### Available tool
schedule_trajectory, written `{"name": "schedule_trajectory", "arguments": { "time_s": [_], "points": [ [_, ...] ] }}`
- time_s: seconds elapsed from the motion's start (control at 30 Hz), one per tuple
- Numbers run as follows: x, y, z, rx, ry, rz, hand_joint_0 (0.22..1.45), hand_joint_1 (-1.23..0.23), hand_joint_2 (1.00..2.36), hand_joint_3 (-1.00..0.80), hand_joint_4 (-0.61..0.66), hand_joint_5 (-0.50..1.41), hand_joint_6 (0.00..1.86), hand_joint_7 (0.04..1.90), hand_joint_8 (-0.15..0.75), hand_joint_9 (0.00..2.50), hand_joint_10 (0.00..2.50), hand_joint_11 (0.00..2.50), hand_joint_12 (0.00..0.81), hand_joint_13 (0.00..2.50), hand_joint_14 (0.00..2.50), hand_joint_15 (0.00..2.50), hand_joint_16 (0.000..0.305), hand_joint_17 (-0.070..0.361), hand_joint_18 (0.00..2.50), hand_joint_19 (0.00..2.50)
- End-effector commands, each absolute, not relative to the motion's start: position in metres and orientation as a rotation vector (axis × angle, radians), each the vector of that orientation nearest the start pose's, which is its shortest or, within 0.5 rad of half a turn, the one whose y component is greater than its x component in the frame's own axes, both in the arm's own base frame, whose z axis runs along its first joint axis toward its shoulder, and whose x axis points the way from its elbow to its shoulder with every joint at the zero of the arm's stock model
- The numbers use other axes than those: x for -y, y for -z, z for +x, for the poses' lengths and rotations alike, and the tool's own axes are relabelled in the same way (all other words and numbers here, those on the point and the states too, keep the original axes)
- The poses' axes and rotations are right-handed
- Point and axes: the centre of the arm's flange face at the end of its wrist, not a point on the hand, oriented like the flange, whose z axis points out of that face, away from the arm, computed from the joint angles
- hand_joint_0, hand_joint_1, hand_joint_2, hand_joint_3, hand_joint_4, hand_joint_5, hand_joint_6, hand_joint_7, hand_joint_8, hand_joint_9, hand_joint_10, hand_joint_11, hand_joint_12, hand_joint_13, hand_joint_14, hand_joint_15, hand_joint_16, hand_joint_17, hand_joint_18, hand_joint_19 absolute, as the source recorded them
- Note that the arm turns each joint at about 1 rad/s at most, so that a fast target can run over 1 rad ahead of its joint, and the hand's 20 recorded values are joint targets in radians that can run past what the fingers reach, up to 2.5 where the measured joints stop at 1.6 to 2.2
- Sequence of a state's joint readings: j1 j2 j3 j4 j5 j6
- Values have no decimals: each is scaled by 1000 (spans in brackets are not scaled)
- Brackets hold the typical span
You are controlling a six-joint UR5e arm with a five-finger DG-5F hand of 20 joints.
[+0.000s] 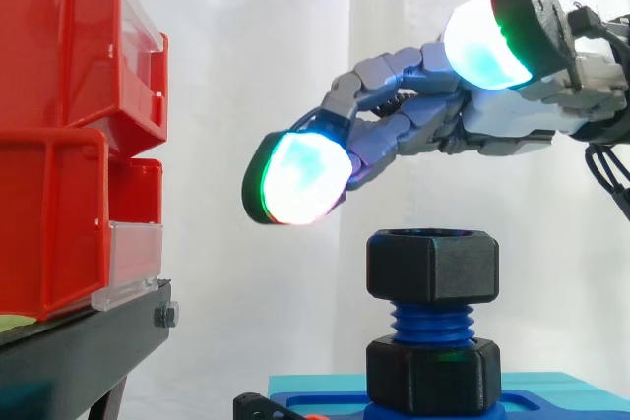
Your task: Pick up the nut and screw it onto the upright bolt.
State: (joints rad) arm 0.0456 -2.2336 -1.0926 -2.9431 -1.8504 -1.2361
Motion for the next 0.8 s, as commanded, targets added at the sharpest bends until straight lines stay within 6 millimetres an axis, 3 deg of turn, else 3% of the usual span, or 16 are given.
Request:
{"name": "schedule_trajectory", "arguments": {
  "time_s": [0.0, 0.4, 0.77],
  "points": [
    [69, -323, 745, -1614, -521, 11, 465, -45, 1000, -500, 186, -193, 503, 787, 241, 366, 0, 0, 328, 38, 0, 0, 41, 91, 0, 0],
    [72, -319, 739, -1667, -520, 23, 467, -48, 1000, -500, 190, -193, 502, 741, 238, 346, 0, 0, 326, 29, 0, 0, 42, 94, 0, 0],
    [80, -317, 738, -1669, -507, 27, 476, -90, 1000, -500, 234, -163, 503, 874, 259, 409, 0, 0, 313, 82, 0, 0, 39, 87, 0, 0]
  ]
}}
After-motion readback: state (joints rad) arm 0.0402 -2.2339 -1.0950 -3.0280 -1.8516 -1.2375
